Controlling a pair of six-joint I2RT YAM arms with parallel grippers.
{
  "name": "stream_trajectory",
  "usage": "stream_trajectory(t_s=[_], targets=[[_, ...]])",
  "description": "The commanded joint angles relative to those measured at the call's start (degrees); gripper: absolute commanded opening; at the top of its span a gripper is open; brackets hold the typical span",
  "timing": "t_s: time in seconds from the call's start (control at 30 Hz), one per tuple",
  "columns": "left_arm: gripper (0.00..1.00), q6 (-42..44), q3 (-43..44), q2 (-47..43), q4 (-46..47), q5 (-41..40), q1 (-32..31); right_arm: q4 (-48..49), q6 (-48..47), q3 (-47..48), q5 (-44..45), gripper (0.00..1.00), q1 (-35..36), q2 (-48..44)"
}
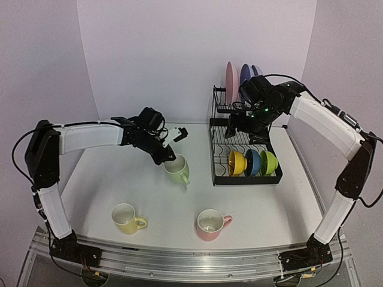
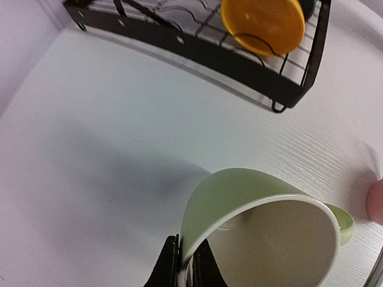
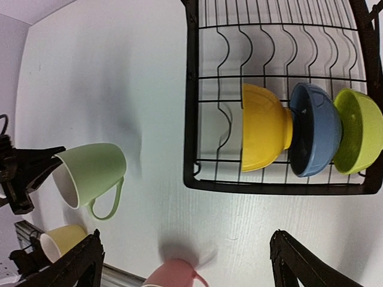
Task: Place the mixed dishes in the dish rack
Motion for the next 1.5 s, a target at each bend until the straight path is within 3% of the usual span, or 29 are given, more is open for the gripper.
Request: stream_trajectory(t_s=[0.0,0.17,0.43,0.6,0.93,1.2,1.47], targets=[[0.0,3.62,-2.99,-15.26,22.16,1.88,1.13,8.31,7.17,-0.02,-7.6,0.93,0.26,-5.44],[0.0,3.04,-3.13,-20.78,38.5,-0.96,1.35,28.83,17.12,-8.73,-16.11,0.91,0.26,-11.29],[0.0,6.68,1.52,-23.08,52.69,-1.45,1.33,60.21,29.56,-15.52,-22.76,0.88,1.74,-14.11],[0.0,7.29,2.38,-23.53,55.13,0.09,1.08,66.08,30.93,-11.32,-24.6,0.87,3.72,-9.65],[0.0,2.11,5.94,-23.14,52.45,0.38,0.91,69.83,33.5,-10.95,-26.86,0.74,4.45,-6.23],[0.0,-0.43,6.37,-22.72,49.99,1.71,0.26,73.59,35.1,-10.5,-28.76,0.47,4.47,-5.43],[0.0,-1.29,6.9,-22.39,49.21,2.0,-0.32,78.97,38.61,-9.94,-31.55,0.33,4.55,-3.65]])
